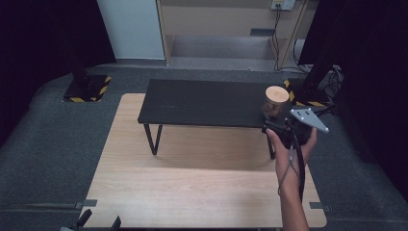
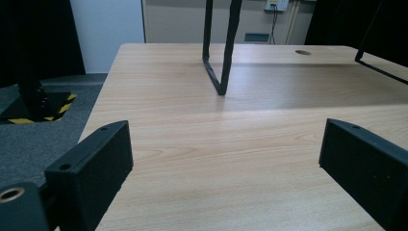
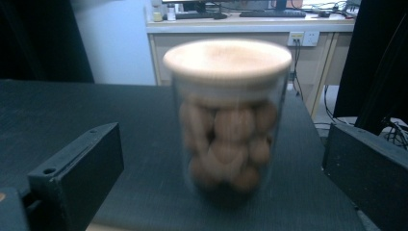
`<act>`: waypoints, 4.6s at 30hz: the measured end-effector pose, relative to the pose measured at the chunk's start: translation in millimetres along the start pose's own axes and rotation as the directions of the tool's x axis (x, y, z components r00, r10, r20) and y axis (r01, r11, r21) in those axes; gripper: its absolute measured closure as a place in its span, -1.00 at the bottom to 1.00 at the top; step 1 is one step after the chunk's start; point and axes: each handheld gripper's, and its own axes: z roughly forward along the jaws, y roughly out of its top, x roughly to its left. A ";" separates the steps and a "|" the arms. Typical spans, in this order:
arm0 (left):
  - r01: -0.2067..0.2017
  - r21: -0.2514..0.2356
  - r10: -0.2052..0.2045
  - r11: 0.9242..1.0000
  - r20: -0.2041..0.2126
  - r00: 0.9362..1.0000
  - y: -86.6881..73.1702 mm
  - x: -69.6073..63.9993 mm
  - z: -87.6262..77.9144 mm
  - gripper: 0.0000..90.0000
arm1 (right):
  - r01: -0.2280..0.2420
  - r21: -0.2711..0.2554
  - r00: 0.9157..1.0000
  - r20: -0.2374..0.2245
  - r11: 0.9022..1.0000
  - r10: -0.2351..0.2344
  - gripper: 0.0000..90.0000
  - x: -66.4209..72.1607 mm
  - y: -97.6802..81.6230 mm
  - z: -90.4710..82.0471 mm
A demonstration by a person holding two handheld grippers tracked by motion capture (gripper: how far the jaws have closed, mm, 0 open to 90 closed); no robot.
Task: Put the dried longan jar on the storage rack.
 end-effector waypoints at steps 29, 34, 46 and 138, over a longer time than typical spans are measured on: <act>-0.025 0.009 0.025 1.000 0.000 1.000 -0.7 -2.0 11.9 -0.93 | -0.007 0.079 1.000 -0.004 0.997 0.008 -0.97 1.8 -132.3 -106.0; -0.024 0.004 0.024 1.000 -0.006 1.000 -0.7 -1.3 12.5 -0.93 | -0.024 0.050 1.000 0.017 0.998 0.024 -0.96 -3.7 -148.2 -113.5; -0.039 0.005 0.039 0.999 -0.015 0.999 1.6 -0.5 18.3 -0.93 | -0.052 0.047 0.998 0.022 0.998 0.051 -0.96 -10.5 -168.5 -119.9; -0.071 0.007 0.072 0.997 -0.035 0.997 19.4 8.3 43.5 -0.92 | -0.125 0.025 0.990 0.074 0.992 0.123 -0.95 -26.8 -203.9 -119.3</act>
